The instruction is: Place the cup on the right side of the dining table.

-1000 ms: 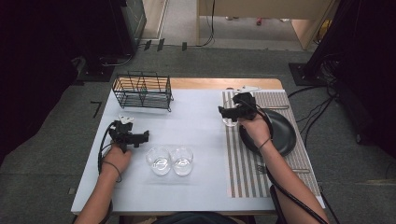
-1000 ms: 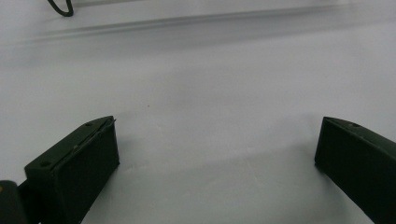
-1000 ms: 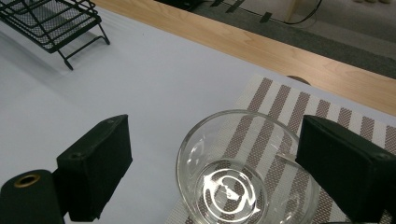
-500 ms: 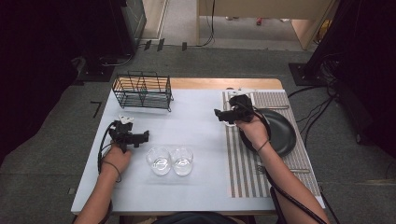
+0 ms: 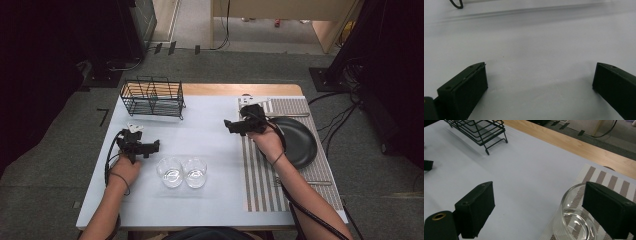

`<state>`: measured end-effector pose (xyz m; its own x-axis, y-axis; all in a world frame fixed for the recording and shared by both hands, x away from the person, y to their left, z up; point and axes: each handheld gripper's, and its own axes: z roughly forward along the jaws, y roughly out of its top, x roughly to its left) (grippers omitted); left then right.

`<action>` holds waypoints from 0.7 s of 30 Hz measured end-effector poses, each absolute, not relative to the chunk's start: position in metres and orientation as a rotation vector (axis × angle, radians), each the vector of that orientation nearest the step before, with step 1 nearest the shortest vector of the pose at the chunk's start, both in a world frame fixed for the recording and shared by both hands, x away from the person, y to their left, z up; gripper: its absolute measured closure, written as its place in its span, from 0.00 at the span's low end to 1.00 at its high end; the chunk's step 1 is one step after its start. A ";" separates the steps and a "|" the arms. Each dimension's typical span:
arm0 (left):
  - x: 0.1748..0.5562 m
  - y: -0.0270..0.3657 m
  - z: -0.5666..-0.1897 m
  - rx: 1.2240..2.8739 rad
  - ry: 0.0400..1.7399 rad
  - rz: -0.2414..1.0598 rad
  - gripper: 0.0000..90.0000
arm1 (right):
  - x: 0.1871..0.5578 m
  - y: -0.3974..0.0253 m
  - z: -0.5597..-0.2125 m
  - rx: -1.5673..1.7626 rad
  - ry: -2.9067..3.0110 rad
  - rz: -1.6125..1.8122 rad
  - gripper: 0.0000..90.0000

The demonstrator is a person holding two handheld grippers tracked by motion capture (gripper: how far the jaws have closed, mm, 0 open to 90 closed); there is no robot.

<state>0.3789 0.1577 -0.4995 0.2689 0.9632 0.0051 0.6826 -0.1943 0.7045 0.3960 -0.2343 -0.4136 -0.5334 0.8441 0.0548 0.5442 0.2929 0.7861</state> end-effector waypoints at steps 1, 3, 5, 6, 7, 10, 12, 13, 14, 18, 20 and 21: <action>0.379 0.158 -0.499 1.954 1.481 0.616 0.00 | 0.395 -0.233 -0.413 1.248 2.200 1.113 0.12; 0.379 0.158 -0.499 1.954 1.480 0.616 0.00 | 0.394 -0.232 -0.413 1.242 2.205 1.118 0.12; 0.379 0.158 -0.499 1.954 1.481 0.616 0.00 | 0.393 -0.230 -0.413 1.237 2.210 1.125 0.12; 0.379 0.158 -0.499 1.954 1.481 0.616 0.00 | 0.392 -0.229 -0.413 1.231 2.212 1.126 0.12; 0.379 0.158 -0.500 1.951 1.482 0.615 0.00 | 0.392 -0.228 -0.413 1.228 2.214 1.129 0.12; 0.379 0.158 -0.500 1.952 1.482 0.615 0.00 | 0.391 -0.226 -0.413 1.225 2.223 1.131 0.12; 0.379 0.158 -0.499 1.953 1.482 0.615 0.00 | 0.391 -0.225 -0.414 1.219 2.230 1.135 0.12; 0.379 0.157 -0.500 1.951 1.483 0.613 0.00 | 0.391 -0.224 -0.414 1.219 2.232 1.136 0.12; 0.379 0.157 -0.499 1.952 1.483 0.613 0.00 | 0.391 -0.224 -0.414 1.218 2.232 1.135 0.12; 0.379 0.157 -0.500 1.951 1.483 0.613 0.00 | 0.390 -0.220 -0.415 1.204 2.242 1.134 0.12; 0.379 0.157 -0.500 1.951 1.483 0.613 0.00 | 0.389 -0.218 -0.416 1.195 2.252 1.138 0.12; 0.379 0.157 -0.500 1.951 1.483 0.613 0.00 | 0.388 -0.217 -0.416 1.189 2.256 1.138 0.12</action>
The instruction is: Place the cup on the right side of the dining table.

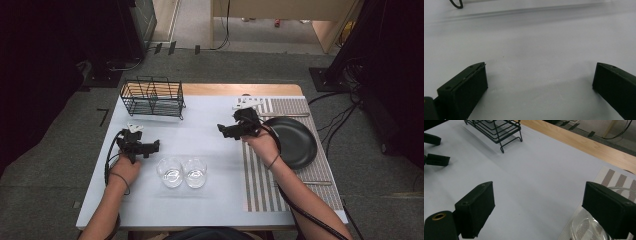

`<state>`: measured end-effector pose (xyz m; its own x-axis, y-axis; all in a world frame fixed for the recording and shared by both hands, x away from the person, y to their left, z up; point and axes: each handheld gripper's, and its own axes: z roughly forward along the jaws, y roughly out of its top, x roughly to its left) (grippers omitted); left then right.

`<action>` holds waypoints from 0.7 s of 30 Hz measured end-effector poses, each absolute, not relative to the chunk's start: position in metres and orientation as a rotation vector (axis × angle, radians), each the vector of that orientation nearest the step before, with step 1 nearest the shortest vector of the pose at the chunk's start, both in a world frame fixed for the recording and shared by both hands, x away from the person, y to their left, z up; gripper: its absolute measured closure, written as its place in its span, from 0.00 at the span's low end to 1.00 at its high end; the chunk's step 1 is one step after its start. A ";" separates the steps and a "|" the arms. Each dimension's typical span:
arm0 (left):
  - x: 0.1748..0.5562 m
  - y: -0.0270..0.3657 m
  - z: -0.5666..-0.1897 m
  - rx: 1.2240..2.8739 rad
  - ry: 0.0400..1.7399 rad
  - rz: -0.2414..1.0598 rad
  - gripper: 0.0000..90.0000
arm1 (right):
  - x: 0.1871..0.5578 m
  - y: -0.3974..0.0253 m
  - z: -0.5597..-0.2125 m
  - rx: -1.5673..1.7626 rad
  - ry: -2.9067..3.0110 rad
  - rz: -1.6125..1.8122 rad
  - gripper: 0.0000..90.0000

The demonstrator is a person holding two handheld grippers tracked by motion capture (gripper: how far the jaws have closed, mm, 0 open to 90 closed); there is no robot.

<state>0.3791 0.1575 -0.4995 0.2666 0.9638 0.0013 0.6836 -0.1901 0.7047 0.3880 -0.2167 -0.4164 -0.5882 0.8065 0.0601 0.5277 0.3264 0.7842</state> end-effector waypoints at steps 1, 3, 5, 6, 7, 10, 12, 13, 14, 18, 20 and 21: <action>0.379 0.157 -0.500 1.951 1.483 0.613 0.00 | 0.387 -0.216 -0.417 1.189 2.262 1.138 0.12; 0.379 0.157 -0.500 1.951 1.483 0.613 0.00 | 0.386 -0.214 -0.417 1.183 2.260 1.138 0.19; 0.379 0.157 -0.500 1.950 1.483 0.613 0.00 | 0.386 -0.213 -0.417 1.176 2.262 1.145 0.18; 0.379 0.157 -0.500 1.950 1.483 0.613 0.00 | 0.385 -0.213 -0.418 1.172 2.265 1.147 0.18; 0.379 0.157 -0.500 1.950 1.483 0.613 0.00 | 0.385 -0.212 -0.418 1.169 2.265 1.145 0.18; 0.379 0.157 -0.500 1.949 1.483 0.613 0.00 | 0.385 -0.211 -0.419 1.161 2.273 1.147 0.18; 0.379 0.157 -0.500 1.950 1.483 0.613 0.00 | 0.384 -0.210 -0.419 1.159 2.274 1.144 0.18; 0.379 0.157 -0.500 1.949 1.483 0.613 0.00 | 0.384 -0.209 -0.420 1.155 2.277 1.143 0.18; 0.379 0.157 -0.500 1.950 1.483 0.613 0.00 | 0.384 -0.208 -0.420 1.153 2.279 1.145 0.18; 0.379 0.157 -0.500 1.950 1.483 0.613 0.00 | 0.383 -0.206 -0.422 1.140 2.289 1.146 0.18; 0.379 0.157 -0.500 1.950 1.483 0.613 0.00 | 0.382 -0.205 -0.424 1.138 2.295 1.146 0.19; 0.379 0.157 -0.500 1.950 1.483 0.613 0.00 | 0.382 -0.205 -0.424 1.136 2.298 1.142 0.19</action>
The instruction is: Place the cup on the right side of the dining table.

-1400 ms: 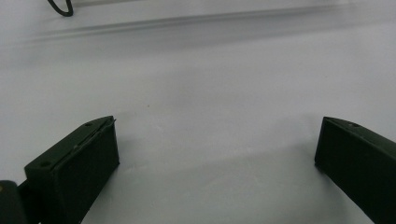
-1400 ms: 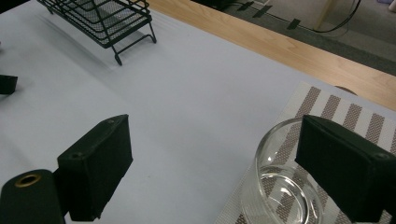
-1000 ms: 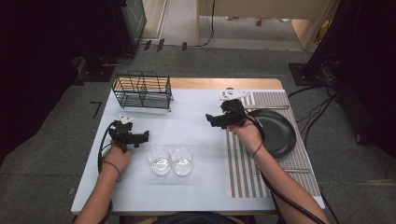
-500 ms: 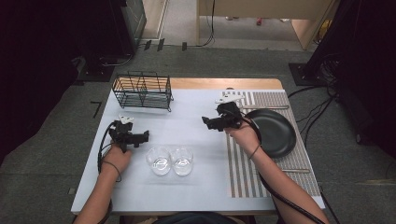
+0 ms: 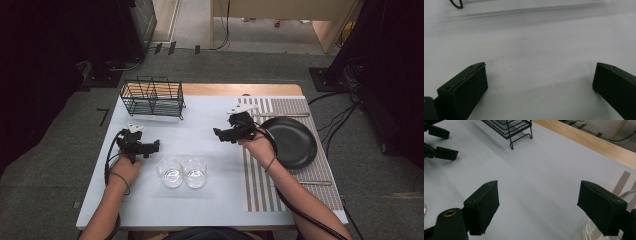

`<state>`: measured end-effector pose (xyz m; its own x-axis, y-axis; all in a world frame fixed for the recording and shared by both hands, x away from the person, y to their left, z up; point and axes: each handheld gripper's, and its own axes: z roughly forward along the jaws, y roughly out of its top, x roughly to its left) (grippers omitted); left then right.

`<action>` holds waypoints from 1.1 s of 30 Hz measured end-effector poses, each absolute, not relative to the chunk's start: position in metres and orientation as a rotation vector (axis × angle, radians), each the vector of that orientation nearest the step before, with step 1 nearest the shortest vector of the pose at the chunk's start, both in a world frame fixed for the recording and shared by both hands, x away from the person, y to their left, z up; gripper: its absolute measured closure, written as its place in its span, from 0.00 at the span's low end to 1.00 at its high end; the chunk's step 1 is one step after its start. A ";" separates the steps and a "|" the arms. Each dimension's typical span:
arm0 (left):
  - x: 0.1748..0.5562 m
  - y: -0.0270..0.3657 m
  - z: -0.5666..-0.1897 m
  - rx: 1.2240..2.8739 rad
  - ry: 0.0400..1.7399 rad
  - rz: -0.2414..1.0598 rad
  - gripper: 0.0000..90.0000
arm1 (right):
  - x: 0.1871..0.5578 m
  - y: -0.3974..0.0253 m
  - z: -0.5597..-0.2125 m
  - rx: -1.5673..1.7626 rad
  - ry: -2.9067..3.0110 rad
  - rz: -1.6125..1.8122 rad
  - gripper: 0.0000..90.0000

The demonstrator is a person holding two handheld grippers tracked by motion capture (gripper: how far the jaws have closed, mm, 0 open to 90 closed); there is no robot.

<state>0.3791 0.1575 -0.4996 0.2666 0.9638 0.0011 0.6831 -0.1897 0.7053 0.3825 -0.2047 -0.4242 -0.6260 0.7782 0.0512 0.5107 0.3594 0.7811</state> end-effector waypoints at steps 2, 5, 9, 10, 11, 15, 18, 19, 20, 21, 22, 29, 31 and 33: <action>0.379 0.157 -0.500 1.948 1.483 0.613 0.00 | 0.383 -0.204 -0.426 1.135 2.300 1.151 0.19; 0.379 0.158 -0.500 1.951 1.482 0.613 0.00 | 0.383 -0.202 -0.429 1.142 2.305 1.155 0.20; 0.379 0.158 -0.500 1.952 1.482 0.613 0.00 | 0.383 -0.200 -0.432 1.124 2.316 1.150 0.20; 0.379 0.158 -0.499 1.952 1.482 0.613 0.00 | 0.383 -0.199 -0.433 1.116 2.315 1.154 0.20; 0.379 0.158 -0.500 1.952 1.482 0.613 0.00 | 0.383 -0.198 -0.433 1.111 2.315 1.159 0.19; 0.379 0.158 -0.499 1.952 1.482 0.613 0.00 | 0.383 -0.196 -0.436 1.090 2.327 1.166 0.20; 0.379 0.158 -0.499 1.952 1.482 0.613 0.00 | 0.382 -0.194 -0.438 1.069 2.335 1.179 0.20; 0.379 0.158 -0.499 1.952 1.482 0.613 0.00 | 0.382 -0.193 -0.439 1.068 2.337 1.180 0.19; 0.379 0.158 -0.499 1.953 1.482 0.613 0.00 | 0.382 -0.193 -0.440 1.064 2.340 1.181 0.20; 0.379 0.158 -0.499 1.952 1.482 0.613 0.00 | 0.382 -0.192 -0.441 1.062 2.344 1.178 0.20; 0.379 0.158 -0.499 1.953 1.482 0.613 0.00 | 0.382 -0.192 -0.441 1.060 2.346 1.178 0.20; 0.379 0.158 -0.499 1.953 1.482 0.613 0.00 | 0.383 -0.190 -0.447 1.036 2.365 1.171 0.20; 0.379 0.158 -0.499 1.952 1.481 0.613 0.00 | 0.384 -0.190 -0.449 1.039 2.374 1.164 0.20; 0.379 0.158 -0.499 1.952 1.482 0.613 0.00 | 0.385 -0.190 -0.451 1.040 2.382 1.155 0.21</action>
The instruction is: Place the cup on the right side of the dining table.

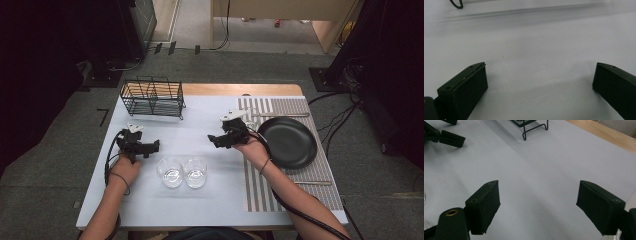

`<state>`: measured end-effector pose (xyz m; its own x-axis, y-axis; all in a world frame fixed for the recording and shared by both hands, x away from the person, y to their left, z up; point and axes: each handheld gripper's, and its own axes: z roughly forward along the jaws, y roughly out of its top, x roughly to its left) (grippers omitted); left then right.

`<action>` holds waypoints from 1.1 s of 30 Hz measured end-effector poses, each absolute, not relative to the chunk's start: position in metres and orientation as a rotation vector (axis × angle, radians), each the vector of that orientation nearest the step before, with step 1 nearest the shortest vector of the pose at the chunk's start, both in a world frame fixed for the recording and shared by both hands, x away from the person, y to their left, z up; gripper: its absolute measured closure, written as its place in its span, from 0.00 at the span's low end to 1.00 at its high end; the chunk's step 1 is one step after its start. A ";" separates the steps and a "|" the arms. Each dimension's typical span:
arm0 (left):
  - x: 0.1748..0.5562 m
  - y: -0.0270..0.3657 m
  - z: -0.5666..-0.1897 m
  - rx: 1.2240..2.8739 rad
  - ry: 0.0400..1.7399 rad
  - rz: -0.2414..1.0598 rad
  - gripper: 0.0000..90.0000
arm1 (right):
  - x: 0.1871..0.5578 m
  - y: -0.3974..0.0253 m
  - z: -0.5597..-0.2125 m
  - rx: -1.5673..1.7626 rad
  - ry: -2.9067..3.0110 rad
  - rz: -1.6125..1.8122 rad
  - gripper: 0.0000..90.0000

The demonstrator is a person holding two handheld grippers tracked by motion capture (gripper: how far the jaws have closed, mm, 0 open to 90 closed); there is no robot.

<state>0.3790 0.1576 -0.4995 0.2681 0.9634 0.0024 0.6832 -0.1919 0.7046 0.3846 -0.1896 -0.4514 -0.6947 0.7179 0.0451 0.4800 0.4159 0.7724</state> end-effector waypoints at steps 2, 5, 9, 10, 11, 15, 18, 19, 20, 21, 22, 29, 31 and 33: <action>0.379 0.158 -0.499 1.952 1.482 0.613 0.00 | 0.385 -0.189 -0.453 1.026 2.383 1.148 0.21; 0.379 0.158 -0.500 1.952 1.482 0.614 0.00 | 0.386 -0.189 -0.456 1.023 2.386 1.156 0.21; 0.379 0.158 -0.499 1.953 1.481 0.614 0.00 | 0.387 -0.187 -0.461 1.005 2.398 1.148 0.21; 0.379 0.158 -0.499 1.953 1.481 0.614 0.00 | 0.388 -0.187 -0.462 1.004 2.400 1.148 0.21; 0.379 0.158 -0.499 1.953 1.481 0.614 0.00 | 0.388 -0.187 -0.463 0.999 2.401 1.143 0.21; 0.379 0.158 -0.500 1.952 1.481 0.614 0.00 | 0.390 -0.186 -0.468 0.999 2.412 1.136 0.21; 0.379 0.158 -0.500 1.952 1.481 0.614 0.00 | 0.391 -0.185 -0.471 1.007 2.422 1.133 0.21; 0.379 0.158 -0.499 1.953 1.481 0.614 0.00 | 0.392 -0.185 -0.473 1.011 2.424 1.136 0.22; 0.379 0.158 -0.500 1.952 1.482 0.614 0.00 | 0.392 -0.184 -0.474 1.011 2.428 1.134 0.22; 0.379 0.158 -0.500 1.952 1.481 0.614 0.00 | 0.392 -0.184 -0.476 1.010 2.434 1.132 0.22; 0.379 0.158 -0.499 1.953 1.481 0.614 0.00 | 0.392 -0.183 -0.477 1.014 2.441 1.129 0.22; 0.379 0.158 -0.500 1.952 1.481 0.614 0.00 | 0.392 -0.178 -0.485 1.003 2.476 1.107 0.22; 0.379 0.158 -0.500 1.952 1.481 0.615 0.00 | 0.391 -0.176 -0.487 1.001 2.489 1.096 0.22; 0.379 0.158 -0.500 1.953 1.481 0.615 0.00 | 0.391 -0.174 -0.489 0.996 2.494 1.089 0.22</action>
